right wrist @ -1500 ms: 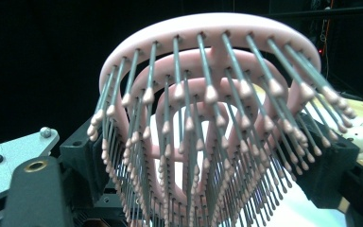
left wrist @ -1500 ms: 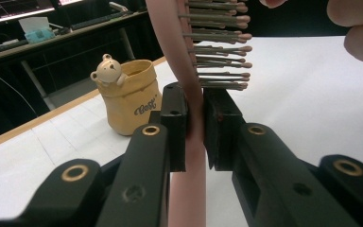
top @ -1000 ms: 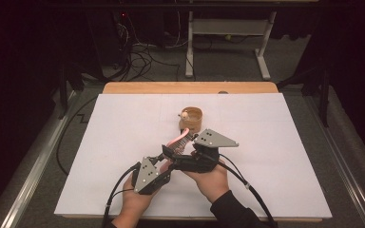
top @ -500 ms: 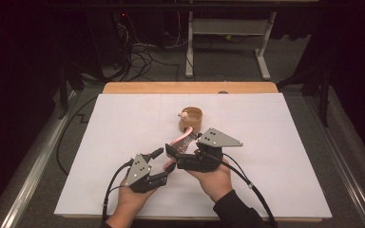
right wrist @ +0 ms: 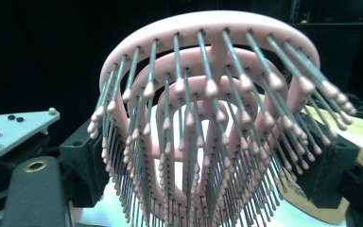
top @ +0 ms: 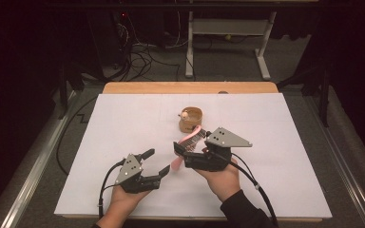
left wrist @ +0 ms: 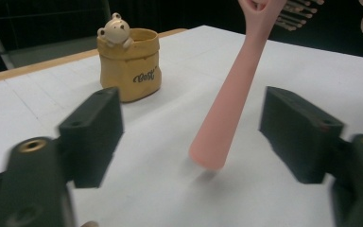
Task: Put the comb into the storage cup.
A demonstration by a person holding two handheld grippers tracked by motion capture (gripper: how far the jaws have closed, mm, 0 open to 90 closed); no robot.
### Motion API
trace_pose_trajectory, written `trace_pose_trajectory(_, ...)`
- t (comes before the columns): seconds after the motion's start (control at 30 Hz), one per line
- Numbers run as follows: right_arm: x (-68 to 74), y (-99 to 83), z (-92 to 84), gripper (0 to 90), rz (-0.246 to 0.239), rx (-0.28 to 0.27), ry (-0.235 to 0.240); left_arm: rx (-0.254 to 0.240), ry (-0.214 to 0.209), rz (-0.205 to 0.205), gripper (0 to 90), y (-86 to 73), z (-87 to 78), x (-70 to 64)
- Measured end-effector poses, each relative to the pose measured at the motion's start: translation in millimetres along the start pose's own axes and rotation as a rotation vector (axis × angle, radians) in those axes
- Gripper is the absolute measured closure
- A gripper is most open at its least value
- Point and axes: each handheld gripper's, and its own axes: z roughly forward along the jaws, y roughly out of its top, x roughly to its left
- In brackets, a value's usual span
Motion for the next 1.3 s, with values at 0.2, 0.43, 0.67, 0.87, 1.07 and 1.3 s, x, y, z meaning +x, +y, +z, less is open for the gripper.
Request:
trace_pose_trajectory(0.2,-6.2,-0.2,-7.4,20.6,-0.007,-0.003,-0.018,0.012,0.015,-0.007,13.5,-3.9,-13.5,9.9)
trace_pose_trajectory(0.43,-8.3,-2.0,-12.1,20.6,-0.017,-0.004,-0.031,-0.028,0.052,-0.036,13.5,-11.9,-23.1,18.8)
trace_pose_trajectory(0.67,-11.3,-3.8,-16.2,20.5,-0.030,0.004,-0.041,-0.036,0.071,-0.046,13.4,-16.0,-26.6,26.1)
trace_pose_trajectory(0.87,-17.0,-2.3,-22.0,20.5,-0.034,-0.005,-0.055,-0.019,0.070,-0.041,13.3,-17.8,-27.6,27.3)
trace_pose_trajectory(1.07,-23.0,-0.5,-28.3,20.5,-0.030,-0.013,-0.073,-0.010,0.075,-0.056,6.2,-19.1,-27.0,29.1)
trace_pose_trajectory(1.3,-28.7,3.0,-34.1,20.5,-0.033,-0.027,-0.091,0.000,0.076,-0.079,0.0,-19.6,-25.4,29.8)
